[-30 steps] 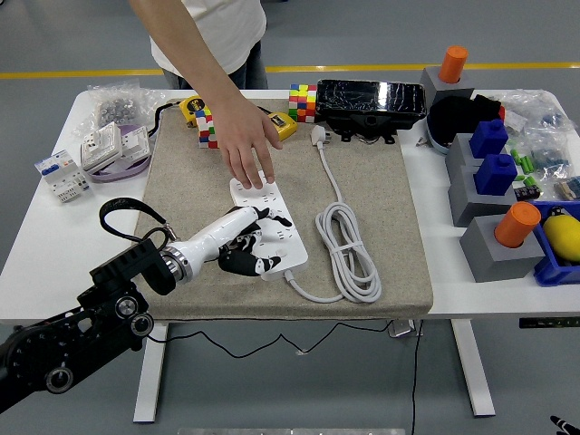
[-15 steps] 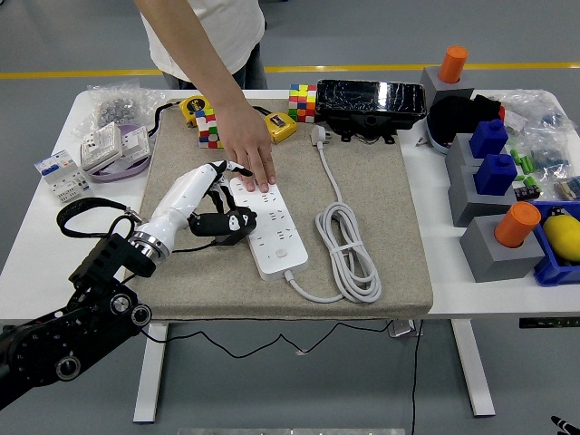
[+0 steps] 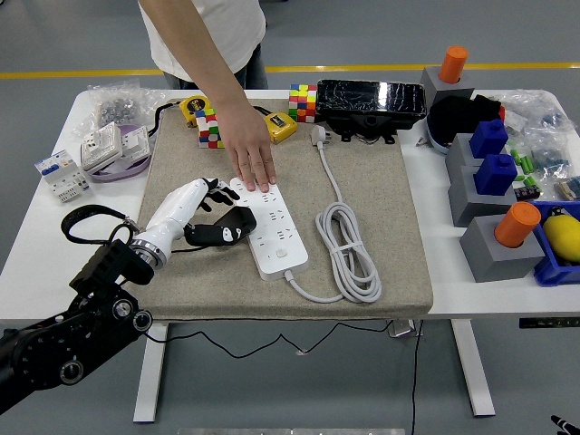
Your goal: Put the plug near the board,insert it into the board,press the button,pull the plug out
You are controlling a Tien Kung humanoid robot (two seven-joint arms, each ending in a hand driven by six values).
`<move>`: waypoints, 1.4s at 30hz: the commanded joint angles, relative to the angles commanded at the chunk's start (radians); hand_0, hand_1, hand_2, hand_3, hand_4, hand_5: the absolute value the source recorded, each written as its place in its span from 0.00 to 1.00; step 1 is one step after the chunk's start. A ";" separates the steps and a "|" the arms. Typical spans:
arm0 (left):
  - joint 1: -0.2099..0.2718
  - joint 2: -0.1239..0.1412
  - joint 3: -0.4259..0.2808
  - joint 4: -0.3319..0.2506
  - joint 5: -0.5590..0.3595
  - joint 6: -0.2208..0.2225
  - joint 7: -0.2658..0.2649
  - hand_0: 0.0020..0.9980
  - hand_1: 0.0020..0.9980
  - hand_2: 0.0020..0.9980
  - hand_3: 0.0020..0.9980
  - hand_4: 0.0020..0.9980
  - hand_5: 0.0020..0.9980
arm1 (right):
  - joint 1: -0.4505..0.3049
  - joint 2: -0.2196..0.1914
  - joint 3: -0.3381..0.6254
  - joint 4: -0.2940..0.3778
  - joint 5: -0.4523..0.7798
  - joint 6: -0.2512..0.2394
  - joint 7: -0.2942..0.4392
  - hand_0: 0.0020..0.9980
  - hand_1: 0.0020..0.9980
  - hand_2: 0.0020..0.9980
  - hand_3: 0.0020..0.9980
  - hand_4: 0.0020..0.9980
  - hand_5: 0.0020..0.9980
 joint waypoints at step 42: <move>0.018 0.029 -0.003 -0.062 0.018 0.016 -0.039 0.46 0.60 0.56 0.57 0.89 0.16 | 0.003 -0.006 -0.009 0.003 0.002 -0.001 0.001 0.57 0.63 0.61 0.54 0.88 0.41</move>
